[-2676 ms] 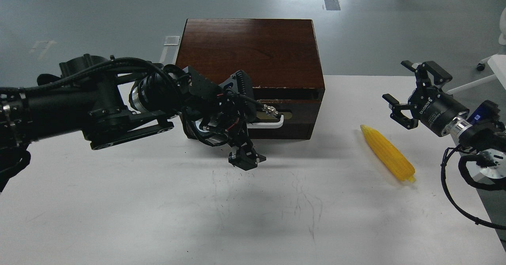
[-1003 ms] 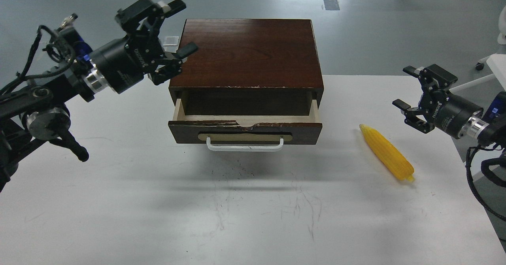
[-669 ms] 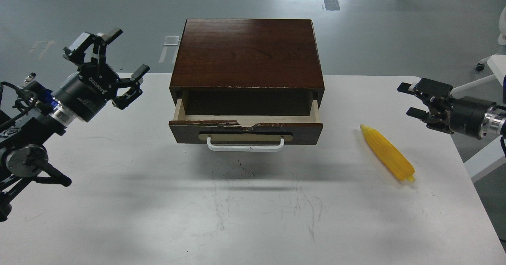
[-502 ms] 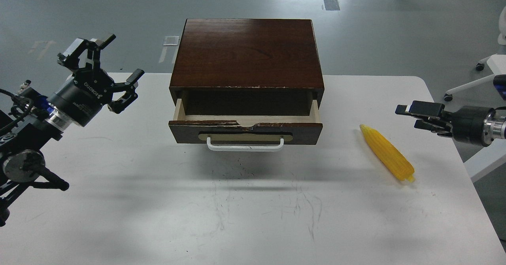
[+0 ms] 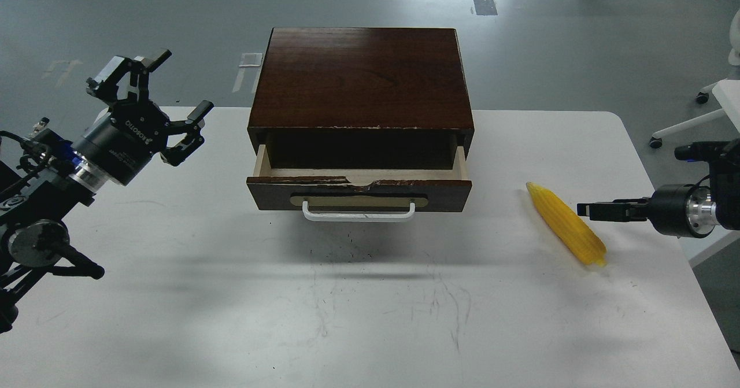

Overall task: Put corn in drawer with both arms
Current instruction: 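Move the right gripper to the yellow corn and grasp it, then lift the corn with the right gripper and carry it over the drawer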

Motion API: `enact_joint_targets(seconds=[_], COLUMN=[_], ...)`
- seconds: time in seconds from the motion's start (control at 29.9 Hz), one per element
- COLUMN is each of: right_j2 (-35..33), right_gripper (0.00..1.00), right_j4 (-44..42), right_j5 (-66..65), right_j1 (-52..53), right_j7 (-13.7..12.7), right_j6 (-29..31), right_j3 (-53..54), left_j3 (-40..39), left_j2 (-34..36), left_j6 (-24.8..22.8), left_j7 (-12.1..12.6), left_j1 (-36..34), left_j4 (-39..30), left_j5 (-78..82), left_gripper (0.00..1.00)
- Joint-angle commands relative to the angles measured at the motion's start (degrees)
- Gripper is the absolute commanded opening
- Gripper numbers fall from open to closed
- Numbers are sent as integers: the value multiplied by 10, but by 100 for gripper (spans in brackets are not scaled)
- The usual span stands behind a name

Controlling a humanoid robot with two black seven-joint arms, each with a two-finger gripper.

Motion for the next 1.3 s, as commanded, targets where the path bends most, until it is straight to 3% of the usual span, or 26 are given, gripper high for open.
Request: enact_joint_targets(seconds=[0.0,0.1,0.23,0.3,0.37,0.43,0.47,0.54,0.67,0.9,1.07,1.27], right_j2=[15,23,25,27,27,26,25,24,19,-34,-24,120], right_gripper=[95,93,77,62,38,24,12,1,0,1,2,2], right_j4=[-1,-1,0,0,1,1,1,5,13,93,120,129], right_j5=[0,0,0,0,0,0,0,0,1,2,3,8], right_j1=[1,0,1,2,3,3,3,3,22,202,322,481], right_j7=[0,0,0,0,0,0,0,0,0,0,0,0], right_j6=[-6,-6,-6,-6,-5,-5,-5,-5,-5,2,25,31], right_j3=[-13,-14,-32,-38,-43,-43,-43,-43,-43,-43,-69,-187], left_j3=[-3,-4,-4,-4,-4,-4,-4,-4,-4,-5,-10,-11], left_j2=[-1,-1,-1,-1,-1,-1,-1,-1,0,1,1,4], left_j6=[0,0,0,0,0,0,0,0,0,0,0,0], left_j7=[0,0,0,0,0,0,0,0,0,0,0,0], left_j1=[0,0,0,0,0,0,0,0,0,0,0,0], left_j4=[-1,-1,-1,-1,-1,-1,-1,-1,-2,-3,-3,-5], left_j5=[1,1,1,1,1,1,2,3,3,3,3,2], left_gripper=[99,99,99,99,99,99,99,99,99,99,99,99])
